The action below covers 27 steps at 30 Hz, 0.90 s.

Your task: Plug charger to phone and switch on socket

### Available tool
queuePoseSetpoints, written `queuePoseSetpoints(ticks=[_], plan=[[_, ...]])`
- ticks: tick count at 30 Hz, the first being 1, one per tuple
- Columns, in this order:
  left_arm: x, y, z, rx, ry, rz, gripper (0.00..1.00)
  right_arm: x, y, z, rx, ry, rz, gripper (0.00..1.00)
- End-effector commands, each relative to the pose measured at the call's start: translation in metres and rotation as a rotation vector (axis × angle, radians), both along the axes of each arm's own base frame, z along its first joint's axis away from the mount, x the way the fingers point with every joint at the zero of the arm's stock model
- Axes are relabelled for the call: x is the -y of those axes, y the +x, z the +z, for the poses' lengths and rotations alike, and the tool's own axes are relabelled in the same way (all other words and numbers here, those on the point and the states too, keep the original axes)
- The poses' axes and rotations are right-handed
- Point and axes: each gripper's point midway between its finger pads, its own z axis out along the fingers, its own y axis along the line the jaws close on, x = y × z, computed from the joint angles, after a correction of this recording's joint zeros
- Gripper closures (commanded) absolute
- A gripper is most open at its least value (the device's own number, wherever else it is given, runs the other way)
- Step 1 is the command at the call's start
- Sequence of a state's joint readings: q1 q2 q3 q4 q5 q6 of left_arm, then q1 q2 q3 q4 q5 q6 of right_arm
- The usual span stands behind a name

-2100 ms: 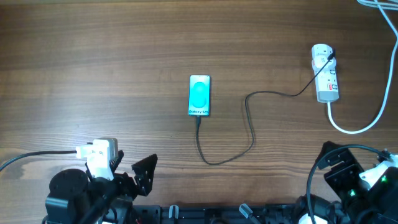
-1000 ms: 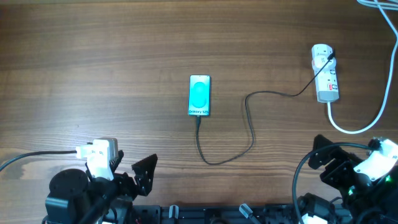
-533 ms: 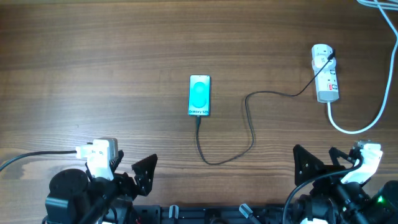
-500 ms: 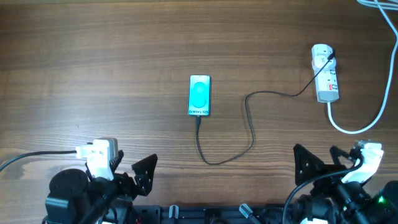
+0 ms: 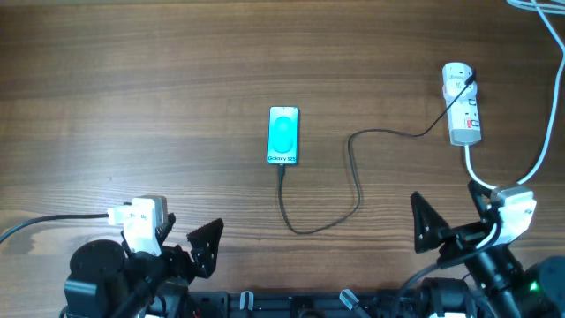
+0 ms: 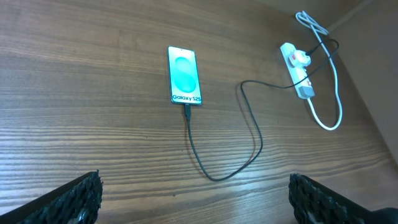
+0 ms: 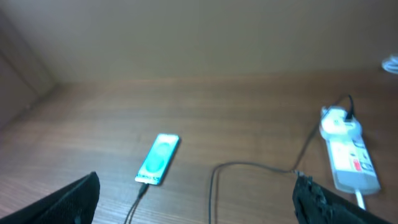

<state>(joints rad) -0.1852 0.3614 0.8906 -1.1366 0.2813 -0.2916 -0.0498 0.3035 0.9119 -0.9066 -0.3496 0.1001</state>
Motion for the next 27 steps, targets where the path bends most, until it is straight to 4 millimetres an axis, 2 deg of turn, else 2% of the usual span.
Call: queuePoseSetpoints(ticks=[1,8,12,23,27], plan=[[0.000,0.000,0.000,-0.001,-0.005,0.003,0.00,0.011,0.005,-0.014,0.081,0.028,-0.074,0.00],[0.000,0.000,0.000,-0.001,-0.005,0.003,0.00,0.016,0.039,-0.053,0.244,0.024,-0.101,0.00],[0.000,0.000,0.000,-0.001,-0.005,0.003,0.00,0.036,0.062,-0.073,0.323,0.012,-0.208,0.00],[0.000,0.000,0.000,-0.001,-0.005,0.003,0.00,0.049,0.084,-0.121,0.359,-0.018,-0.279,0.00],[0.000,0.000,0.000,-0.001,-0.005,0.003,0.00,0.050,0.084,-0.125,0.349,-0.066,-0.278,0.00]])
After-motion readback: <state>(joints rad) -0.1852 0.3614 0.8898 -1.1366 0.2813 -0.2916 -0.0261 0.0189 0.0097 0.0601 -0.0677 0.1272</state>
